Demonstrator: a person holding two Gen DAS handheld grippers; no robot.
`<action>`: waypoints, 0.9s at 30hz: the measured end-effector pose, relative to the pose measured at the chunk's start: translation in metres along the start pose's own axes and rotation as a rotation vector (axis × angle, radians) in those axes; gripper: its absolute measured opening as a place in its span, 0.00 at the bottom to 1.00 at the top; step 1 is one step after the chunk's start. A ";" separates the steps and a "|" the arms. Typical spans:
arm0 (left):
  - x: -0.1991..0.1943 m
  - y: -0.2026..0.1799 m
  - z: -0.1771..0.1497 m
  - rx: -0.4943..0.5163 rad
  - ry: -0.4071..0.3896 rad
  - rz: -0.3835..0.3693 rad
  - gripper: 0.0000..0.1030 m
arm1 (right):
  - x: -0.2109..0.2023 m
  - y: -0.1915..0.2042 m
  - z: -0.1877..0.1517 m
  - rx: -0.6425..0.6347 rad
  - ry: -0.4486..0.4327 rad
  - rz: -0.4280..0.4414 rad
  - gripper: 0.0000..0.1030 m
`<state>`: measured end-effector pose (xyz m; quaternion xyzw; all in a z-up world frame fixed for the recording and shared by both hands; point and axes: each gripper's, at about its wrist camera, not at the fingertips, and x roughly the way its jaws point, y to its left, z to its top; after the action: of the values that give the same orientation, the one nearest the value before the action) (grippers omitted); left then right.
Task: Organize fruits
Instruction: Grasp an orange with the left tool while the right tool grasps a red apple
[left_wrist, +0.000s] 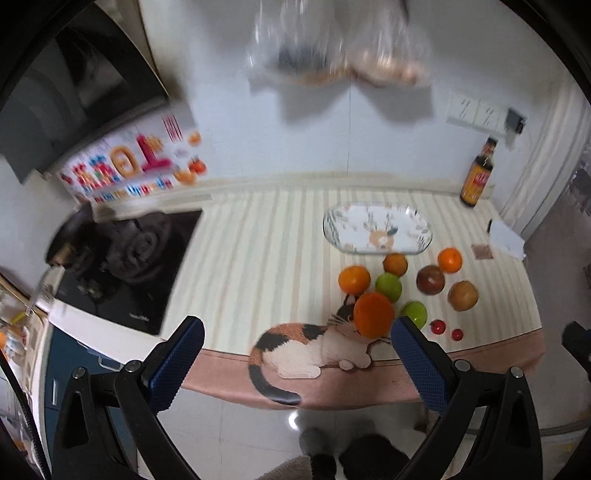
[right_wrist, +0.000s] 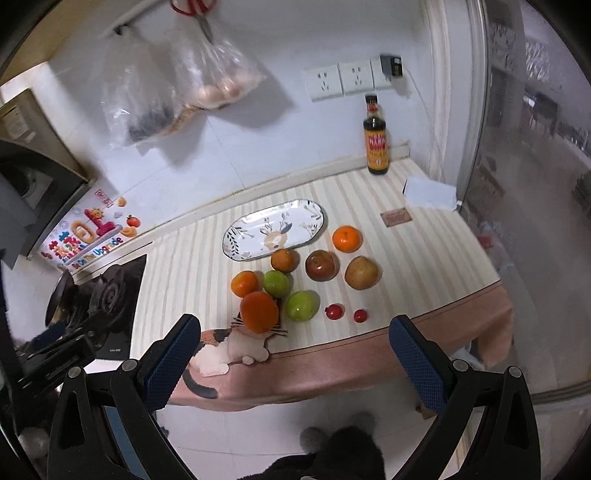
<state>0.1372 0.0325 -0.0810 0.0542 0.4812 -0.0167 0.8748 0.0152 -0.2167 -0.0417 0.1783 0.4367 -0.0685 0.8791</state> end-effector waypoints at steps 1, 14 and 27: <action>0.022 -0.003 0.006 0.004 0.057 -0.018 1.00 | 0.012 -0.002 0.003 0.003 0.013 -0.005 1.00; 0.251 -0.067 0.002 -0.116 0.610 -0.185 1.00 | 0.213 -0.104 0.048 0.145 0.325 -0.012 1.00; 0.325 -0.104 -0.017 -0.199 0.755 -0.186 1.00 | 0.358 -0.173 0.045 0.359 0.585 0.055 1.00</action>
<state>0.2892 -0.0616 -0.3723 -0.0722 0.7709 -0.0282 0.6322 0.2192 -0.3814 -0.3445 0.3539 0.6463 -0.0665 0.6728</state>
